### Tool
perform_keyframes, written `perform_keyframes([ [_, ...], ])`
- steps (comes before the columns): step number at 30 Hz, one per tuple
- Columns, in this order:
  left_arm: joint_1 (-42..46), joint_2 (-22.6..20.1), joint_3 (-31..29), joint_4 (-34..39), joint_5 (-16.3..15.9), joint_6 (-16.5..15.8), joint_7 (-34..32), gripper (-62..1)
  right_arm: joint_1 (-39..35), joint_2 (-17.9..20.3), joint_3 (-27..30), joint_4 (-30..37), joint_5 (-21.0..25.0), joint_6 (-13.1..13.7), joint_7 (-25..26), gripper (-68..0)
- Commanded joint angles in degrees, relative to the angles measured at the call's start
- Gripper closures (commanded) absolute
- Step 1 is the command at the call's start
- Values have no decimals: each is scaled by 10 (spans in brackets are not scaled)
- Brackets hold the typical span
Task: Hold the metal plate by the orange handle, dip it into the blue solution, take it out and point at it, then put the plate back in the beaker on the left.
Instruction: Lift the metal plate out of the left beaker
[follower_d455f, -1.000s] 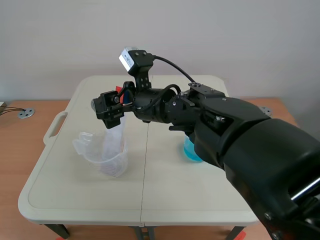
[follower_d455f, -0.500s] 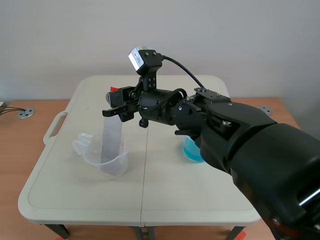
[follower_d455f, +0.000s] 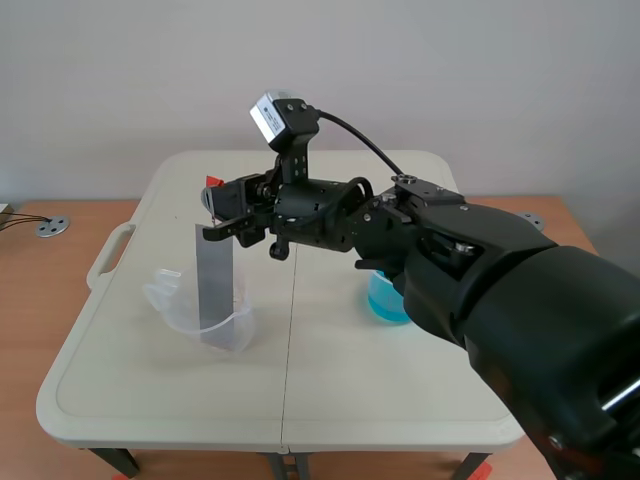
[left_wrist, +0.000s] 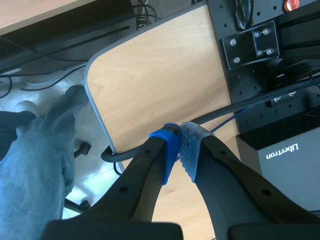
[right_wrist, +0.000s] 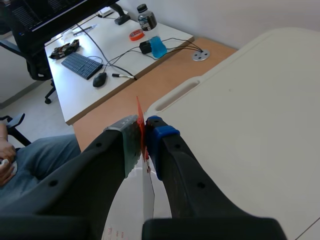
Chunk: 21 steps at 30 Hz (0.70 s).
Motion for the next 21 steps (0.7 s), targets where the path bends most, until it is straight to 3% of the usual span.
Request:
perform_keyframes([
  [1,8,1,0,9,-2,-1,-3,-45,13,-3,2,18,7,20,5,-15],
  [4,8,1,0,9,-2,-1,-3,-45,13,-3,2,18,7,43,13,-15],
  [14,8,1,0,9,-2,-1,-3,-45,-8,-3,2,51,5,43,18,-15],
  [21,8,1,0,9,-2,-1,-3,-45,-25,7,2,110,2,43,7,-15],
])
